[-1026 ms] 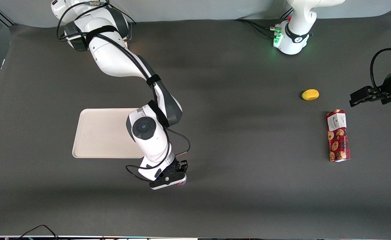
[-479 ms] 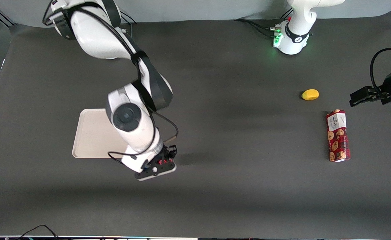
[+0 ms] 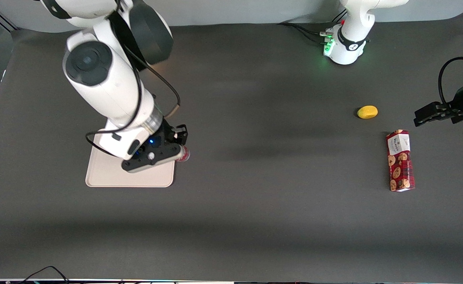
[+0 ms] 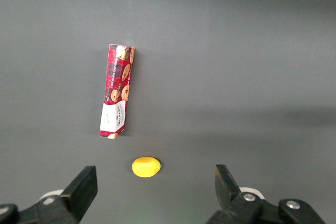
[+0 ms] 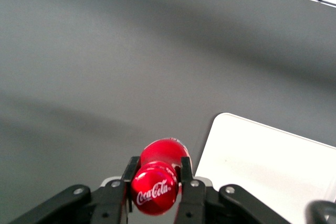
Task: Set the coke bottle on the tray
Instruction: 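Lift the bottle and carry it onto the white tray's corner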
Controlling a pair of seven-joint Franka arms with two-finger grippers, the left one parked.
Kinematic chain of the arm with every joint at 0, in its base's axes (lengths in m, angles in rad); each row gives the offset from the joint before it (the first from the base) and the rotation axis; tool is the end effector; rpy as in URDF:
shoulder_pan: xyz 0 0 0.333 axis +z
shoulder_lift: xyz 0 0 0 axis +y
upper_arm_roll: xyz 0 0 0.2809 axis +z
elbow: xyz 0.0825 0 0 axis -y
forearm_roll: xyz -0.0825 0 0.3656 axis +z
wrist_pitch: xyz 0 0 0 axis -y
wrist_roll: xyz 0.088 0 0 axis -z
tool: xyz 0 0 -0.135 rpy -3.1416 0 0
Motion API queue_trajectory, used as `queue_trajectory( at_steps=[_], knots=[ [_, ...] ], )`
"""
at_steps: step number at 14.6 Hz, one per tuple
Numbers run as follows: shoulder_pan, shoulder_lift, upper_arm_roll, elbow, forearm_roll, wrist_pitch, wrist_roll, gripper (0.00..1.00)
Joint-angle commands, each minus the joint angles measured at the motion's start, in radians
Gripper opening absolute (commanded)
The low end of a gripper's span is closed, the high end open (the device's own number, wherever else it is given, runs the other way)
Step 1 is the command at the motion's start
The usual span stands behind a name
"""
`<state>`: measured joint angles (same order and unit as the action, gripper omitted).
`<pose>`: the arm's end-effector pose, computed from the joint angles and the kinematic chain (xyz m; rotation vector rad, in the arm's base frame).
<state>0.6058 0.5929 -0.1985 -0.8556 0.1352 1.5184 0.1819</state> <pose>0.5922 0.3232 0.5220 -3.0636 -0.4245 -0.1035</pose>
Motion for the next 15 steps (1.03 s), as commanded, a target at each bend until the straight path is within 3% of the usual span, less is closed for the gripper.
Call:
queue_trajectory(
  at_steps=[1, 3, 7, 9, 15],
  knots=[
    [-0.027, -0.045, -0.002, -0.107, 0.009, 0.006, -0.033, 0.00],
    [-0.075, -0.086, -0.002, -0.218, 0.004, 0.043, -0.048, 0.00],
    [-0.216, -0.203, 0.039, -0.459, -0.072, 0.137, -0.194, 0.00],
    [-0.257, -0.272, 0.048, -0.580, -0.143, 0.184, -0.241, 0.00],
    [-0.356, -0.479, 0.036, -1.055, -0.173, 0.561, -0.419, 0.00]
  ],
)
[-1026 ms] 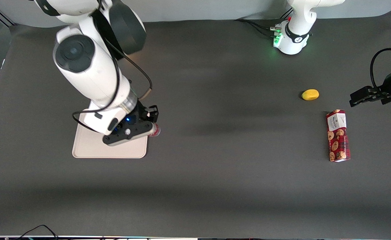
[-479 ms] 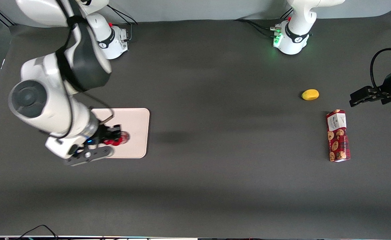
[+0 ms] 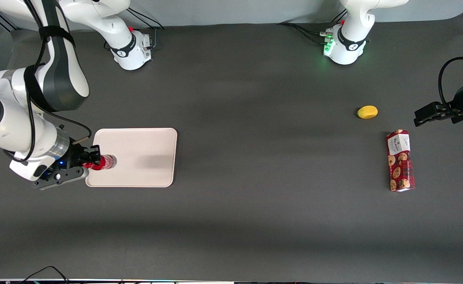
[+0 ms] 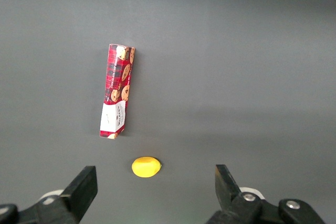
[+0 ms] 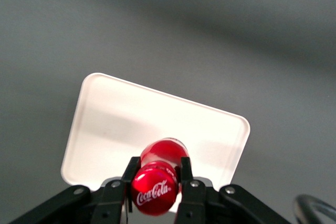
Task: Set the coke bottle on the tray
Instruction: 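Lift the bottle and carry it onto the white tray's corner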
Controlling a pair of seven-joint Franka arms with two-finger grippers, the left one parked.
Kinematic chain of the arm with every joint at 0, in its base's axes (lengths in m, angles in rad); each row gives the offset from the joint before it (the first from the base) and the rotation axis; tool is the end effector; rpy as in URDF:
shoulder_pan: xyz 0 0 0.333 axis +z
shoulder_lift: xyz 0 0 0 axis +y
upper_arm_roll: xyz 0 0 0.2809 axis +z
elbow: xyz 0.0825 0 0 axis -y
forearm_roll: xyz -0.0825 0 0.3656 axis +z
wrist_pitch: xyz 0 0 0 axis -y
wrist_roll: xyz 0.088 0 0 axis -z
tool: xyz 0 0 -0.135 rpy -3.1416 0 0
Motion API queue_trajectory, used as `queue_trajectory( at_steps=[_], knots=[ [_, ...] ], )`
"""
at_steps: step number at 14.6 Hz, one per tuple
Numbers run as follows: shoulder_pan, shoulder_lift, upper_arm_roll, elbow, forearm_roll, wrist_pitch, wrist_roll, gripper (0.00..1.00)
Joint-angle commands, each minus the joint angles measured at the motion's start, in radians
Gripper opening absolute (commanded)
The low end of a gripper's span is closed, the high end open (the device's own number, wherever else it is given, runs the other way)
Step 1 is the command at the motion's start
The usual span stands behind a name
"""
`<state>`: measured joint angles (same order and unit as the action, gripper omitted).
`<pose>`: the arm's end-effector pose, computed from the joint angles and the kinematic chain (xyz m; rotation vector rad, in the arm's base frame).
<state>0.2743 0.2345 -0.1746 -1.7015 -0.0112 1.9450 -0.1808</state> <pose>0.6020 0.0648 0.4014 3.0580 0.4457 0.0161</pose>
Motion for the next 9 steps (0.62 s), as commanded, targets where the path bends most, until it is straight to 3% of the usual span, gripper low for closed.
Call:
queue_trajectory(
  at_steps=[1, 4, 9],
  knots=[
    [-0.038, -0.129, 0.007, -0.260, -0.027, 0.199, -0.095, 0.00],
    [-0.066, -0.120, -0.060, -0.374, -0.027, 0.406, -0.245, 0.00],
    [-0.112, -0.097, -0.072, -0.437, -0.009, 0.541, -0.324, 0.00]
  ],
)
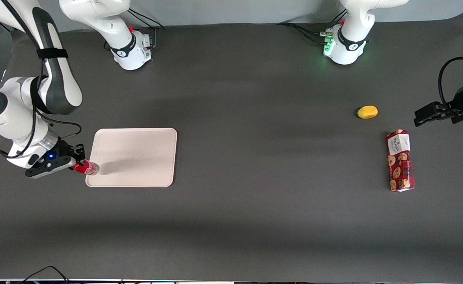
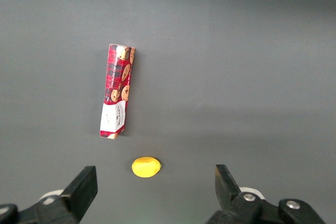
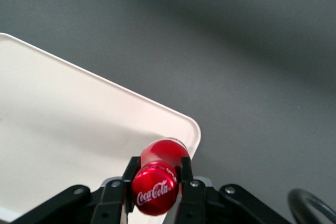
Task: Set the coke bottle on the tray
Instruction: 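Lower the bottle onto the tray and open the right gripper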
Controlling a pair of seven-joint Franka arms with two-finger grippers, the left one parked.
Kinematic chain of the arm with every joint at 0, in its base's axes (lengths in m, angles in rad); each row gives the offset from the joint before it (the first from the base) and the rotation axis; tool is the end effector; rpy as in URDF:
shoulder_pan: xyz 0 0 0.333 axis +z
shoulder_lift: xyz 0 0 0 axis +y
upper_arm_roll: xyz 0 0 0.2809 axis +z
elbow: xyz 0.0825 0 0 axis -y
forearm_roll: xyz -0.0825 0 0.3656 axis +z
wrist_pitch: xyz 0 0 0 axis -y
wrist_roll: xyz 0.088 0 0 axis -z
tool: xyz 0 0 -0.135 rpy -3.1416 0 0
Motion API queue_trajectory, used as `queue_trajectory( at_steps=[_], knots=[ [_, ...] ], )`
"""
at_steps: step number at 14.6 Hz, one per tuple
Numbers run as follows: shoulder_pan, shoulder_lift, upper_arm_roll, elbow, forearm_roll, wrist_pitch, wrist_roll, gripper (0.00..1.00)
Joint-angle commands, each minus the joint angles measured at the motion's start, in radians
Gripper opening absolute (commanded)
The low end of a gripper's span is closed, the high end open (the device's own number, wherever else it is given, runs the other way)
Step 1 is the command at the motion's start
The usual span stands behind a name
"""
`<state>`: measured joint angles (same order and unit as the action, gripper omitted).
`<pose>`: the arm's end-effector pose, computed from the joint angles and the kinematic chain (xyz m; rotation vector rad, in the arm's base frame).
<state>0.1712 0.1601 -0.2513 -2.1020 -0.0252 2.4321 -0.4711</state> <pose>0.5684 -0.0452 0.3123 2.9651 0.6246 0.2317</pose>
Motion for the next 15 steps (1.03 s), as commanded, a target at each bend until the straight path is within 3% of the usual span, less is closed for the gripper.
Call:
queue_trajectory(
  at_steps=[1, 4, 8, 13, 14, 15],
  knots=[
    [-0.022, -0.016, 0.006, -0.038, 0.017, 0.057, -0.035, 0.00],
    [-0.035, 0.012, 0.006, -0.038, 0.076, 0.068, -0.058, 0.00],
    [-0.053, 0.044, 0.004, -0.038, 0.226, 0.067, -0.187, 0.00],
    [-0.053, 0.061, 0.006, -0.035, 0.229, 0.082, -0.185, 0.00],
    [-0.055, 0.068, 0.006, -0.032, 0.229, 0.082, -0.179, 0.05],
    [-0.055, 0.081, 0.006, -0.026, 0.231, 0.082, -0.176, 0.44]
  ],
)
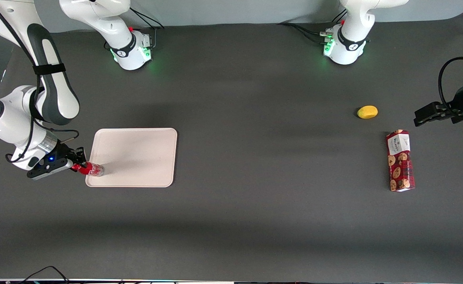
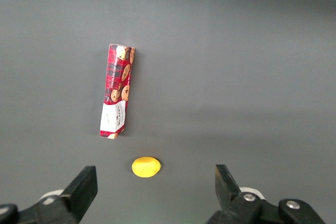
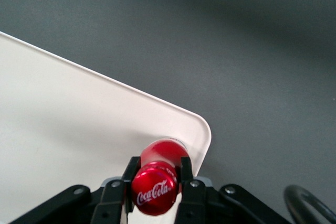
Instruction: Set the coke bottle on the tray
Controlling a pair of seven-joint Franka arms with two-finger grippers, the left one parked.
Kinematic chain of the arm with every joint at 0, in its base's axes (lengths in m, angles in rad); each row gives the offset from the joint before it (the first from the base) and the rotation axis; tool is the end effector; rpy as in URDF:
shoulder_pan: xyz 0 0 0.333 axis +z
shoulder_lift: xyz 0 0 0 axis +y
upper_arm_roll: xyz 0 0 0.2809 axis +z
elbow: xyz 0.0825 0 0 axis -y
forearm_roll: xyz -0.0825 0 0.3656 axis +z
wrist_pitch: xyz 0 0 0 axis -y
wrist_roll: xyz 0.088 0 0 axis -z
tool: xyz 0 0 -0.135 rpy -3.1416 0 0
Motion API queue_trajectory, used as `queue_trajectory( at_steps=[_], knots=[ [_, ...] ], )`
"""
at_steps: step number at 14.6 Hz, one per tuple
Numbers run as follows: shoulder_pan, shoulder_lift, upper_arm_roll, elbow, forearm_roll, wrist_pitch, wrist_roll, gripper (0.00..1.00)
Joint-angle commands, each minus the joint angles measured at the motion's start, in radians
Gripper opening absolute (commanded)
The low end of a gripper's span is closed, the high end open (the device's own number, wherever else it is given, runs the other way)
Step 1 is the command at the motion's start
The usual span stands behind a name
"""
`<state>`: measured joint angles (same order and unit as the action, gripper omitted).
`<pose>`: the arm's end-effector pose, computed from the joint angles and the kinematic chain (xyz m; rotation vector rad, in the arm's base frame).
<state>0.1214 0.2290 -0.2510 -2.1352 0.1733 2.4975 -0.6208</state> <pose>0.5606 -0.0714 0.2671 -3.0775 -0.5763 -0.2422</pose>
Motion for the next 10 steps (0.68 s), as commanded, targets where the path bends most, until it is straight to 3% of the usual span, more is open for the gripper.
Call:
queue_trajectory(
  at_steps=[1, 2, 7, 10],
  knots=[
    [-0.006, 0.018, 0.006, 0.011, 0.041, 0.018, -0.028, 0.80],
    [-0.006, 0.019, 0.006, 0.011, 0.066, 0.018, -0.036, 1.00],
    [0.006, 0.004, 0.015, 0.067, 0.075, -0.041, 0.010, 1.00],
    [0.012, 0.018, 0.027, 0.258, 0.019, -0.306, 0.175, 1.00]
  ],
)
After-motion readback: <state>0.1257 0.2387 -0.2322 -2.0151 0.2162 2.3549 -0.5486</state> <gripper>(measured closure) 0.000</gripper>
